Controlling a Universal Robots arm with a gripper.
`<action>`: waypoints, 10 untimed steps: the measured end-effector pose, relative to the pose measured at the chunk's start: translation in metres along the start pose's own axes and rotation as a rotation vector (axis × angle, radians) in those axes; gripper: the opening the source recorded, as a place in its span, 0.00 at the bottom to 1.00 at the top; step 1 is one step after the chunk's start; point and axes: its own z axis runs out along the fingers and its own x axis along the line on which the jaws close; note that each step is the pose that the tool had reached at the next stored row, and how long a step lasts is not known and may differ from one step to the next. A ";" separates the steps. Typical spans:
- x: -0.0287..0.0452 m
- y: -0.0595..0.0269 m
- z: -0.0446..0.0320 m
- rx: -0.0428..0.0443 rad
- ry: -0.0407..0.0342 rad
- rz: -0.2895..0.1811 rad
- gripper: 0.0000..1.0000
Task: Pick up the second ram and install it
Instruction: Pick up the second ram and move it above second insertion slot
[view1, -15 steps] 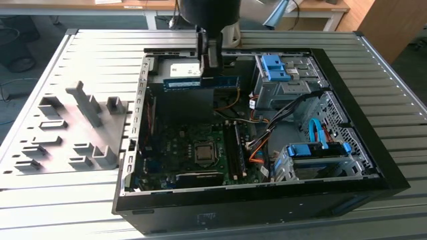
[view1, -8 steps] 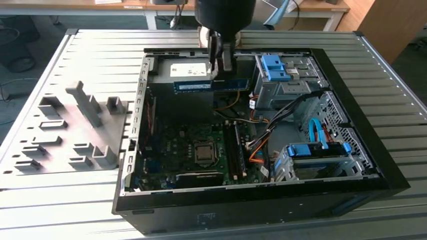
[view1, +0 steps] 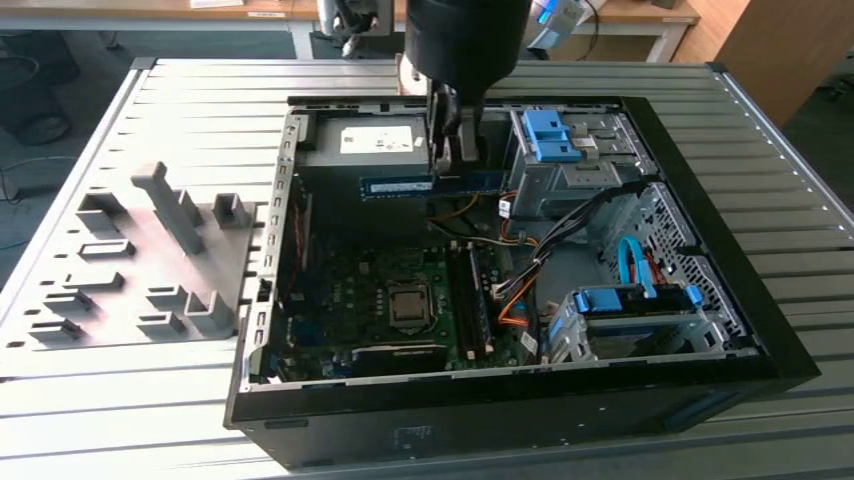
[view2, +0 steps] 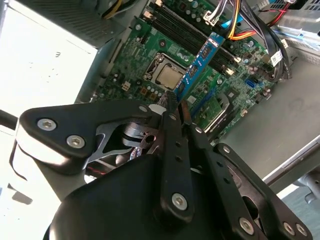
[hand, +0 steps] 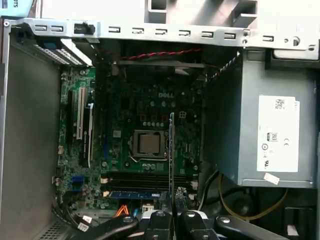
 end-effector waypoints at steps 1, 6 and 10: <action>0.0008 -0.0002 0.0014 0.0000 0.0000 0.000 0.14; 0.0031 -0.0019 0.0069 0.0000 0.0001 0.000 0.14; 0.0039 -0.0037 0.0098 0.0000 0.0000 0.000 0.14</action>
